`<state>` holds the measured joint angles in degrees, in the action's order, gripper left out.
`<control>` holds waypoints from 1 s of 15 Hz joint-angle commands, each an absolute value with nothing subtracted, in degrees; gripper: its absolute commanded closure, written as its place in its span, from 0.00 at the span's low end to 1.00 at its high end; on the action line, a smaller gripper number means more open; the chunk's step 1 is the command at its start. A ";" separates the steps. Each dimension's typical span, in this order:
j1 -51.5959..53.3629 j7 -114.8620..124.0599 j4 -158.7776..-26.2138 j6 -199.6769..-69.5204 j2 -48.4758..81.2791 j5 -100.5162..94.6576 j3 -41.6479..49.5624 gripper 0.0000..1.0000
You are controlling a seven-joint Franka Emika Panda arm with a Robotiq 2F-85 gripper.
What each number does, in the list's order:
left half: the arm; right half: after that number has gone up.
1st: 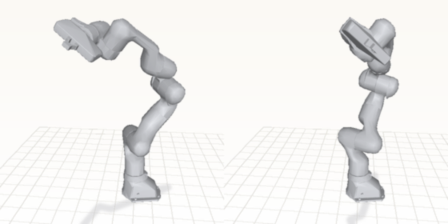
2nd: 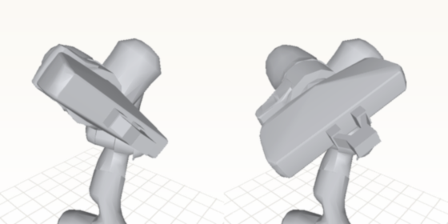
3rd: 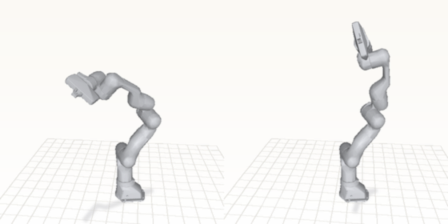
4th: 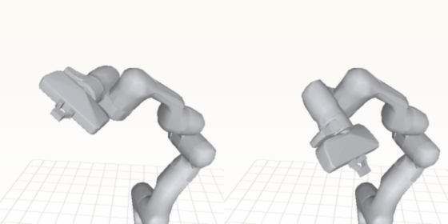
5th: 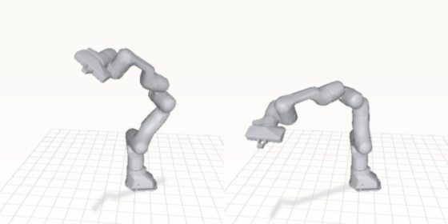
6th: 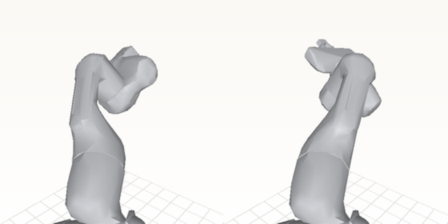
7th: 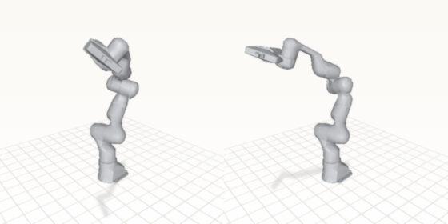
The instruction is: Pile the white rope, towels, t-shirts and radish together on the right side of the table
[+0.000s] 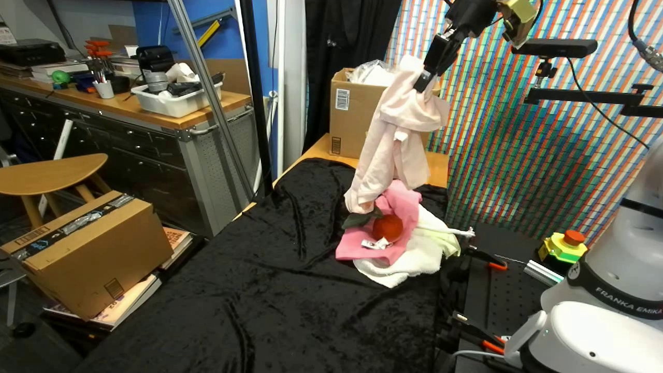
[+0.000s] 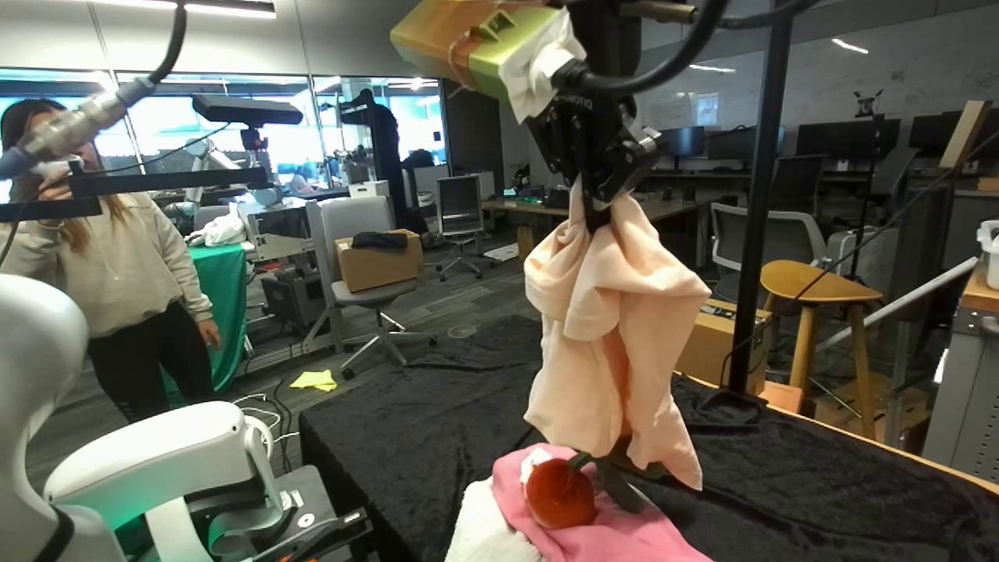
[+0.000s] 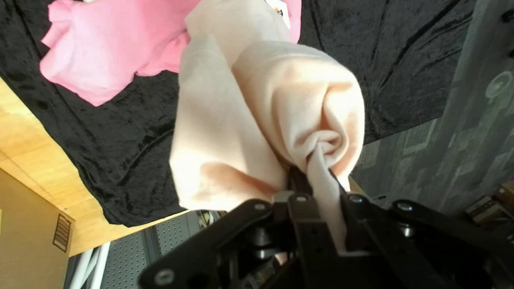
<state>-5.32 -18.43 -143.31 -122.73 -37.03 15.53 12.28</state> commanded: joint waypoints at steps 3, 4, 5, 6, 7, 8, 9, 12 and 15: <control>-5.52 -16.62 -144.80 -122.71 -38.81 12.43 12.06 0.49; -5.51 -16.53 -144.97 -122.68 -38.81 12.04 12.01 0.42; -5.53 -16.42 -145.15 -122.86 -38.72 11.75 11.94 0.33; -5.56 -16.23 -145.18 -122.65 -38.62 11.43 11.93 0.26; -5.58 -16.05 -145.35 -122.66 -38.57 11.00 11.86 0.19; -5.62 -15.68 -145.34 -122.03 -38.49 10.54 11.73 0.11; -5.50 -15.44 -145.19 -120.40 -38.36 10.08 11.63 0.04; -4.87 -15.62 -145.26 -110.69 -38.83 7.29 10.43 0.00; -3.64 -17.03 -146.08 -100.93 -41.16 4.88 8.68 0.00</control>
<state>-4.90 -16.61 -145.12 -108.17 -37.48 7.25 10.29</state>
